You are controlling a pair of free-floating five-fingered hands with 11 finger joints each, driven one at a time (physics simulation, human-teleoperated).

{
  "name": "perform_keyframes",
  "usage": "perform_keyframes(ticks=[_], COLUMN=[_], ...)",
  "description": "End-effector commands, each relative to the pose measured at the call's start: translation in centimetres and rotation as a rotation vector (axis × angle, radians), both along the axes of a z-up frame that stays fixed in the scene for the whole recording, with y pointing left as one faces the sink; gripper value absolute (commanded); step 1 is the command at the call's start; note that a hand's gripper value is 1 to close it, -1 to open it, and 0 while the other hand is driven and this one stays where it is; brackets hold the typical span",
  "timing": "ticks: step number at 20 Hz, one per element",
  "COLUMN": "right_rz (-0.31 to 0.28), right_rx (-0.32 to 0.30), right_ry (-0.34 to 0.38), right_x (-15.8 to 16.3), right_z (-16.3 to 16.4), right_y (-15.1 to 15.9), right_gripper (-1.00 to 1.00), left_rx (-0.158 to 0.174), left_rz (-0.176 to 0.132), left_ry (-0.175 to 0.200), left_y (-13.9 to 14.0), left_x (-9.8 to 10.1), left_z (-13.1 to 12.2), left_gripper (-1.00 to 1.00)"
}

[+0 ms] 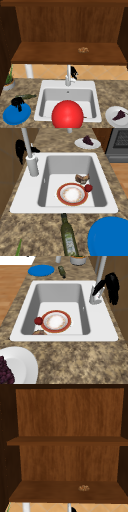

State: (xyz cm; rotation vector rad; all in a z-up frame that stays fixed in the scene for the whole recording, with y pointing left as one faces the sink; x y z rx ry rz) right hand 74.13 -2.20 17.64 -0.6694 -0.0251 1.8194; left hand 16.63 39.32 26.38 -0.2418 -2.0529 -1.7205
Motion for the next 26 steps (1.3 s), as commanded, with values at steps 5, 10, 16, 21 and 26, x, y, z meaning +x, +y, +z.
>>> perform_keyframes(ticks=[5, 10, 16, 21, 26], right_rz=[-0.011, 0.011, 0.019, 0.023, 0.034], right_rx=[0.074, 0.149, 0.255, 0.310, 0.354], right_ry=[0.017, -0.002, -0.003, -0.016, -0.064], right_x=[-0.1, -0.2, -0.8, -1.3, -1.3], right_z=[4.6, 7.1, 7.1, 7.4, 9.0], right_y=[0.4, -1.5, -4.7, -7.5, -10.3], right_gripper=[-1.00, -1.00, -1.00, -1.00, -1.00], left_rx=[0.000, 0.000, 0.000, 0.000, 0.000], left_rz=[0.000, 0.000, 0.000, 0.000, 0.000], left_ry=[0.000, 0.000, 0.000, 0.000, 0.000], left_y=[0.0, 0.0, 0.0, 0.0, 0.0], left_x=[0.0, 0.0, 0.0, 0.0, 0.0], left_z=[0.0, 0.0, 0.0, 0.0, 0.0], left_gripper=[0.00, 0.00, 0.00, 0.00, 0.00])
